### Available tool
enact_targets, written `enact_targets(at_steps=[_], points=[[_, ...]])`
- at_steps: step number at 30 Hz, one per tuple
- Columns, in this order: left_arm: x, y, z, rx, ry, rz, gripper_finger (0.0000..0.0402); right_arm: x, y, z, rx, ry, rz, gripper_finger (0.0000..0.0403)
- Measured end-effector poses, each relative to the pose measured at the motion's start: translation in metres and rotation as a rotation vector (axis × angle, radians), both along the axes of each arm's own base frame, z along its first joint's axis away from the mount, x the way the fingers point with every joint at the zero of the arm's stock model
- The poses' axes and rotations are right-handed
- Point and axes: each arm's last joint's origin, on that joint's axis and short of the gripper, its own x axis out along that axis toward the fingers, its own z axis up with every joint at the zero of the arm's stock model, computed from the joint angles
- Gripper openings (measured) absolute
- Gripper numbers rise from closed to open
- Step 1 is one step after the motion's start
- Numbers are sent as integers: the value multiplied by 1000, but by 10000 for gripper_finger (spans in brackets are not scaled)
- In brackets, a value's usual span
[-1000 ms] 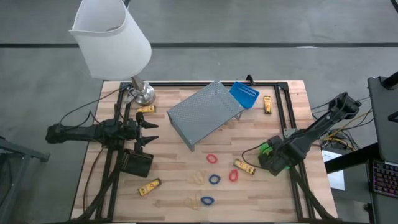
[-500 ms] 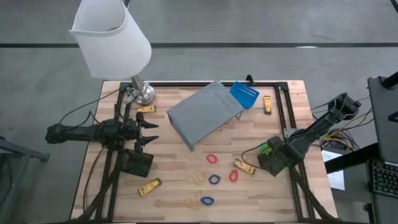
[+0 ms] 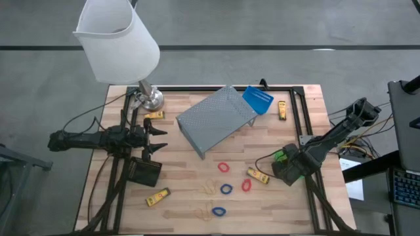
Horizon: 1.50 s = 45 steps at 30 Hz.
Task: Pick & Place Office Desk Supplies
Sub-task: Put the yellow rubber band into the green basket
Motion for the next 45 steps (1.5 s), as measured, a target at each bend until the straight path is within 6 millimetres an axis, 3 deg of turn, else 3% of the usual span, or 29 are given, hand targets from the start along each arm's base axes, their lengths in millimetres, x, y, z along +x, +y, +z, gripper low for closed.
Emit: enact_targets(at_steps=[7,14,23,35,45], points=[[0,0,0,0,0,0,253,0,0,0,0,0,0,147],[0,0,0,0,0,0,253,0,0,2,3,-3,16,142],[0,0,0,0,0,0,253,13,8,39,-18,-108,109,127],[0,0,0,0,0,0,253,55,20,89,-302,-590,280,107],[0,0,0,0,0,0,253,118,32,89,-354,-535,349,110]])
